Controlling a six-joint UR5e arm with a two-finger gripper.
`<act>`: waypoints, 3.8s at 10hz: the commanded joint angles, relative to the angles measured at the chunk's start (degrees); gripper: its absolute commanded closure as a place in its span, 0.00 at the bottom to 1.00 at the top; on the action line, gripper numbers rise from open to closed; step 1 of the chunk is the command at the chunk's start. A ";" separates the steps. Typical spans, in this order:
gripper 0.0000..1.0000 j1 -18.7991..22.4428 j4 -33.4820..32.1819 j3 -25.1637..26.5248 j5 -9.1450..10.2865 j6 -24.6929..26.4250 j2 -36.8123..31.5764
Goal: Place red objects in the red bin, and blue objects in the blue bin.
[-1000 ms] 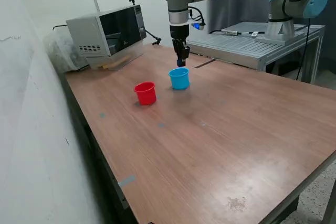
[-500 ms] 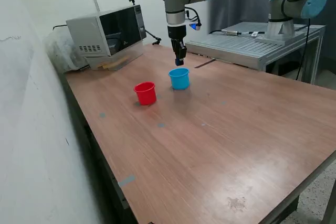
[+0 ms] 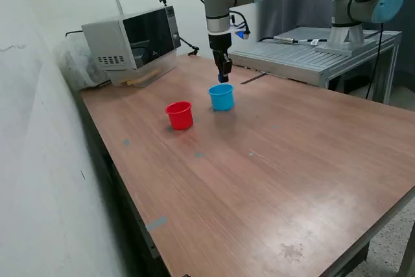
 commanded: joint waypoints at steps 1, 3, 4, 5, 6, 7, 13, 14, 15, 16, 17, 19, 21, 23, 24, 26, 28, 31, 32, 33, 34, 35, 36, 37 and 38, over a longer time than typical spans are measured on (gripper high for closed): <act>1.00 -0.32 -0.12 -0.36 0.02 -0.11 0.45; 1.00 -1.20 -0.12 -0.62 -0.07 -0.11 0.80; 0.00 -1.29 -0.12 -0.71 0.01 -0.11 0.80; 0.00 -1.37 -0.12 -0.71 -0.07 -0.11 0.80; 0.00 -1.55 -0.12 -0.80 -0.07 -0.11 0.80; 0.00 -1.55 -0.12 -0.71 -0.07 -0.11 0.80; 0.00 0.90 3.90 5.34 0.19 -0.55 -12.95; 0.00 4.65 9.58 5.09 0.45 -0.55 -15.69; 0.00 6.87 12.60 5.27 0.54 -0.47 -19.46; 0.00 10.11 13.58 5.53 0.54 -0.46 -22.46; 0.00 12.84 14.81 5.71 0.54 -0.46 -25.10; 0.00 22.14 24.63 6.06 0.54 -0.29 -32.92; 0.00 27.52 32.01 5.80 0.54 0.06 -37.41; 0.00 27.89 41.68 5.53 0.54 0.15 -38.40; 0.00 28.07 43.89 5.27 0.46 0.15 -38.40; 0.00 27.98 45.06 5.27 0.37 0.06 -38.66; 0.00 27.81 49.86 5.27 0.37 0.06 -38.66; 0.00 27.81 59.54 5.79 0.19 -0.11 -38.92; 0.00 27.72 59.56 5.80 0.19 -0.11 -38.93; 0.00 27.72 59.56 5.71 0.19 -0.11 -38.93; 0.00 27.72 59.65 5.79 0.19 -0.11 -38.93; 0.00 27.72 59.65 5.80 0.19 -0.11 -38.93; 0.00 27.63 59.65 5.80 0.19 -0.11 -38.93; 0.00 27.63 59.56 5.80 0.19 -0.11 -38.93; 0.00 27.63 59.56 5.80 0.19 -0.11 -38.93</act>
